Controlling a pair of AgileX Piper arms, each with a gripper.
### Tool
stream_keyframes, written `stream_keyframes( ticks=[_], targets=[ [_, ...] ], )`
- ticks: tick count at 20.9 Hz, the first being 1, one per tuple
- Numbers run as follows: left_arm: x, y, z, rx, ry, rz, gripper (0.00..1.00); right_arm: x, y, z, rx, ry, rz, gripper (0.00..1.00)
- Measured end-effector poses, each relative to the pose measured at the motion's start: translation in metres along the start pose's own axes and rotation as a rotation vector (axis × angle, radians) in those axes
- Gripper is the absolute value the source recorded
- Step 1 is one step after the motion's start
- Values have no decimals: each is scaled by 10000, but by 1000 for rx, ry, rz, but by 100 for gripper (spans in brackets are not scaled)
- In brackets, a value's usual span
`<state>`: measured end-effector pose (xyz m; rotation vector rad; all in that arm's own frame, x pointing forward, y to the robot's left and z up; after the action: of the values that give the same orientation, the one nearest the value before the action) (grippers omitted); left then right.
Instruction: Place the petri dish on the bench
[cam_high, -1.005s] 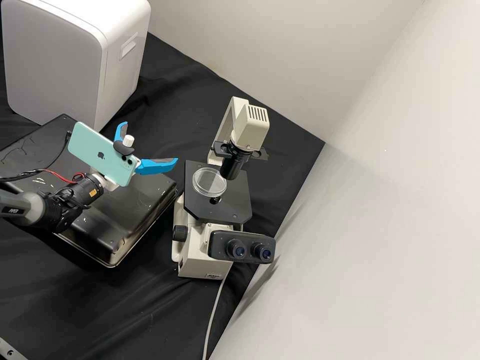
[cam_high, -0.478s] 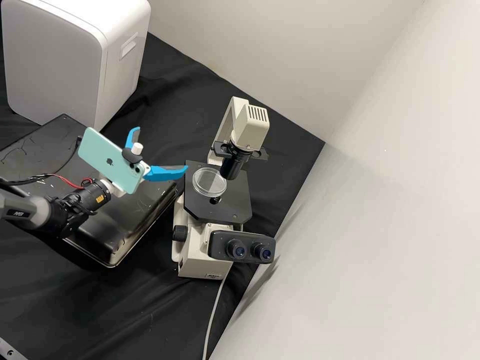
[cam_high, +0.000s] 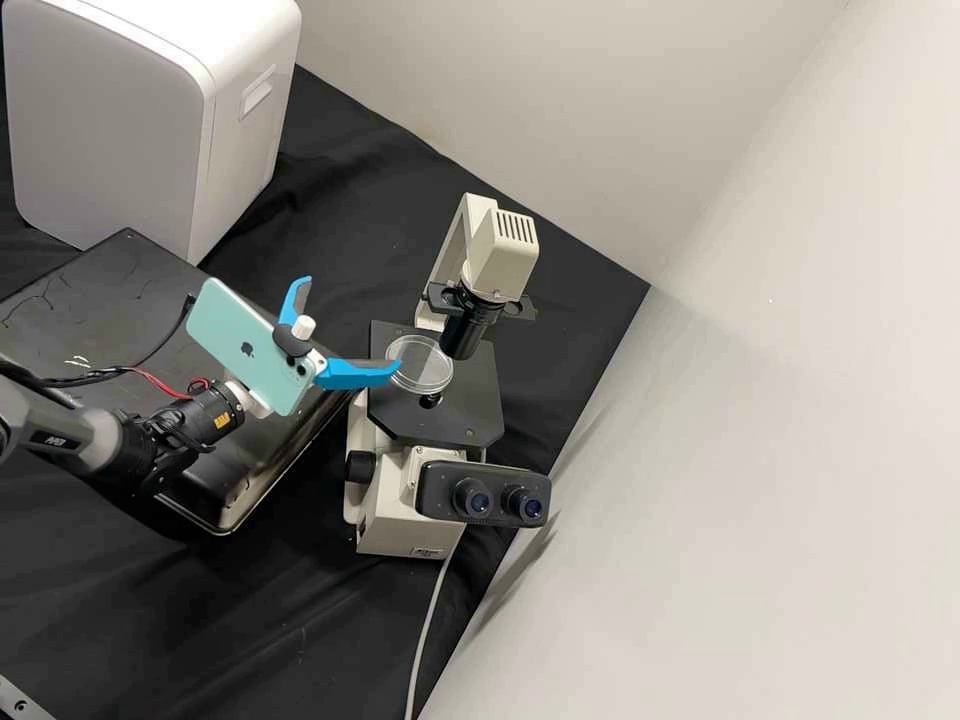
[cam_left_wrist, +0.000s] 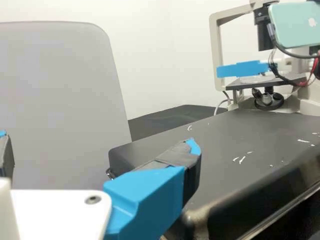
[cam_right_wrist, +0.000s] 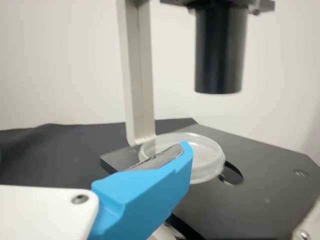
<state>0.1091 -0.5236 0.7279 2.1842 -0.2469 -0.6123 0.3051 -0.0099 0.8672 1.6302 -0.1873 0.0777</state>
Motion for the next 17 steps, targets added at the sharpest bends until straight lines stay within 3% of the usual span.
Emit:
stream_keyframes(
  ticks=[5, 17],
  targets=[
    [9, -26, 5, 11, 1, -13, 100, 23, 34, 179, 4, -54, 8, 100],
    [28, -54, -4, 28, 9, -26, 100, 81, 179, 281, 15, -71, 52, 100]
  ],
)
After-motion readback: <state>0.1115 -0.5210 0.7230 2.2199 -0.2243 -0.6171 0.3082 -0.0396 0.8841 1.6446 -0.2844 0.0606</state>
